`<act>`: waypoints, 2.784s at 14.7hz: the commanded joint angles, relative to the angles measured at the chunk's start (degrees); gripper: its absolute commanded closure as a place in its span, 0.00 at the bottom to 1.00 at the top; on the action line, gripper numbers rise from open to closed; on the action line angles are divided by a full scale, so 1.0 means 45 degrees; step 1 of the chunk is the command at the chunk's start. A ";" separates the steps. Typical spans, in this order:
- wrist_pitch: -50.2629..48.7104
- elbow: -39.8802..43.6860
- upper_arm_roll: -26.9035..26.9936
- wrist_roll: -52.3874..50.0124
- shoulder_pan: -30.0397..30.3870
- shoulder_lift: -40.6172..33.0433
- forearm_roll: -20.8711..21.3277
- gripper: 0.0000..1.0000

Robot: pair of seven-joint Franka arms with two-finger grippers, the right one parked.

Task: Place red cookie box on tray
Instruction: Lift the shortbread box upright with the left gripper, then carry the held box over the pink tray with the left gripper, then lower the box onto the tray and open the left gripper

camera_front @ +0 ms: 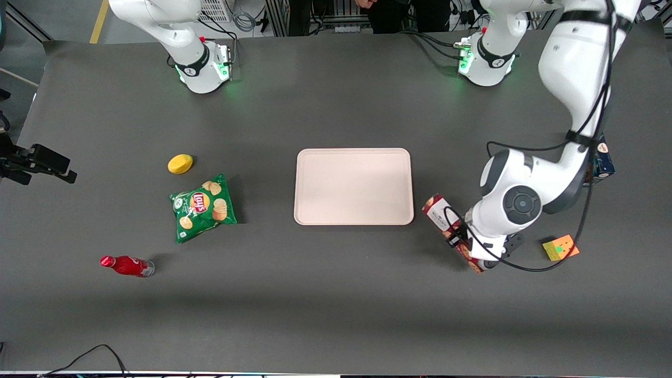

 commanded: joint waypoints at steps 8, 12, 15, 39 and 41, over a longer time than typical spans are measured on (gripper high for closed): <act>-0.7143 0.4129 -0.0661 0.2209 0.0056 -0.1699 -0.1366 0.72; -0.7143 0.4071 -0.1379 0.5453 -0.0081 -0.1973 -0.1289 0.81; -0.6910 0.3895 -0.2960 0.5457 -0.0159 -0.1779 -0.0706 0.83; 0.2505 -0.4074 -0.3767 0.1297 -0.0648 -0.0177 0.2286 0.78; 0.2525 -0.4074 -0.3747 0.1180 -0.0686 -0.0118 0.2286 0.78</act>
